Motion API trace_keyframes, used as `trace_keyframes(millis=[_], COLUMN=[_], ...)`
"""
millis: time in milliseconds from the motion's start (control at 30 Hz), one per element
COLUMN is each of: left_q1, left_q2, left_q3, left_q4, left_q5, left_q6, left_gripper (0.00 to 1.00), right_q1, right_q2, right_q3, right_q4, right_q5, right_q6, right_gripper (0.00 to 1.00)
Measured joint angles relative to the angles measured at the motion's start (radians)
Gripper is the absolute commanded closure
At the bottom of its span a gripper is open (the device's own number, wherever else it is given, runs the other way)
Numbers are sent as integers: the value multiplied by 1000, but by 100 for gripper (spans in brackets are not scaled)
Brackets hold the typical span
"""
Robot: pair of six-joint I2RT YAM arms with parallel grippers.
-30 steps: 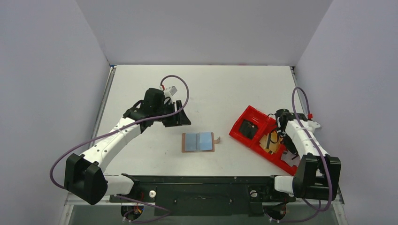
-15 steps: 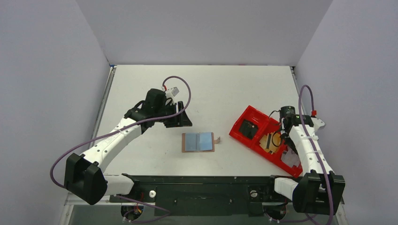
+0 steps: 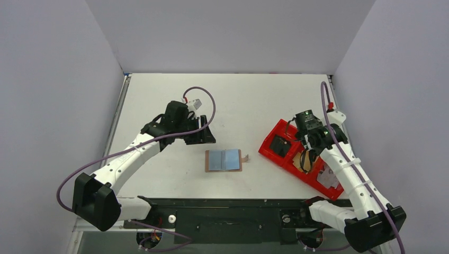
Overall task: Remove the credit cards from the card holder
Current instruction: Place the credit card in the storage box, then remove the credit card from the card holder.
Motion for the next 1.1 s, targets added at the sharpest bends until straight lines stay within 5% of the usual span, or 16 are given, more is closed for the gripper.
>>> trace_keyframes(millis=[467, 633, 1100], left_q1=[5, 17, 59], left_q2=[-37, -59, -74], left_q3=[-36, -73, -175], left_q4=[-58, -60, -61], left_q5=[-232, -291, -338], left_q6=[-16, -41, -79], left_gripper=[45, 45, 45], right_q1=[437, 514, 649], right_q2=[79, 189, 480], right_q3=[34, 13, 13], right_q4=[328, 485, 681], right_q5=[-95, -184, -319], right_q6=[-31, -60, -116], right_gripper=[14, 21, 19])
